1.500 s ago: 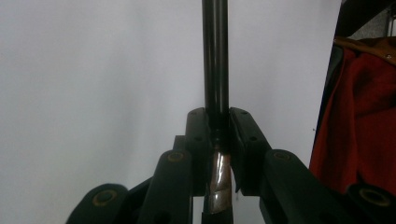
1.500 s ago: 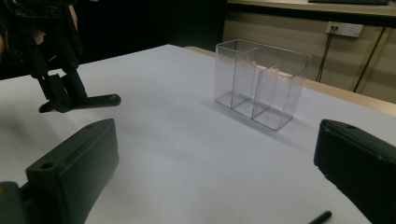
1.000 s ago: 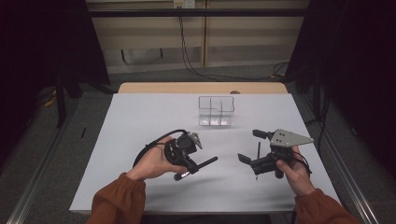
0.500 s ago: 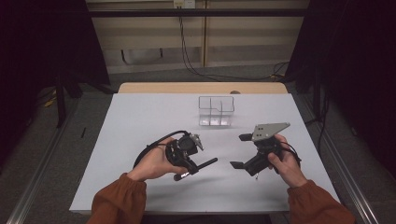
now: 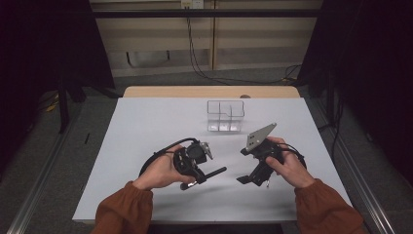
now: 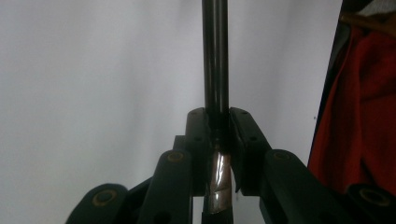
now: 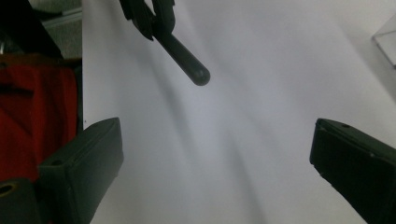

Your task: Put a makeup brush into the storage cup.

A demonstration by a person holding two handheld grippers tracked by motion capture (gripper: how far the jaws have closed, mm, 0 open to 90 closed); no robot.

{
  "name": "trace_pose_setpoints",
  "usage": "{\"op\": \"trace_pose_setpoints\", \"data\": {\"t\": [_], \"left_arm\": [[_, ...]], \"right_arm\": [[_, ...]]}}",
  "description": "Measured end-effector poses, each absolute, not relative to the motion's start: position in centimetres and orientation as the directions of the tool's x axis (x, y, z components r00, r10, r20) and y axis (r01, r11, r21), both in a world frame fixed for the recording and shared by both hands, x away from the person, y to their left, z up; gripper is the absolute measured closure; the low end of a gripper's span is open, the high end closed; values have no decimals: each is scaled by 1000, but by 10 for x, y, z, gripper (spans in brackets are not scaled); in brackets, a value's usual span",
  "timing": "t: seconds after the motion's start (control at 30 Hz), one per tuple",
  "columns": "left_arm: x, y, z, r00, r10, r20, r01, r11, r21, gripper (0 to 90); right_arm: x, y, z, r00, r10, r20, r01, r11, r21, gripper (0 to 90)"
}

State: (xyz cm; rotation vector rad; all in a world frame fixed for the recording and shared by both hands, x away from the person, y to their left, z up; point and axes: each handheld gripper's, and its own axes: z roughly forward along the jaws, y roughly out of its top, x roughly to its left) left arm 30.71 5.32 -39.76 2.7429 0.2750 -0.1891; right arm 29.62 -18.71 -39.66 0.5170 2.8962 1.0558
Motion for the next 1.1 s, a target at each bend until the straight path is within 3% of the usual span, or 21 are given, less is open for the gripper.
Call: {"op": "trace_pose_setpoints", "data": {"t": [0.3, 0.73, 0.9, 1.1], "left_arm": [[306, 52, -399, 971, 162, -174, 214, -916, 340, 785], [300, 44, -400, 975, 135, -179, 187, -929, 320, 786], [300, 42, -401, 976, 132, -175, 184, -928, 324, 786], [299, 42, -401, 973, 146, -177, 199, -919, 339, 786]], "right_arm": [[303, -172, -407, -956, 243, 167, 295, 804, 517, 36], [309, -158, -412, -969, 190, 160, 241, 872, 425, 57], [308, -152, -410, -975, 159, 153, 212, 871, 443, 128], [308, -147, -412, -982, 123, 143, 176, 872, 457, 286]]}}
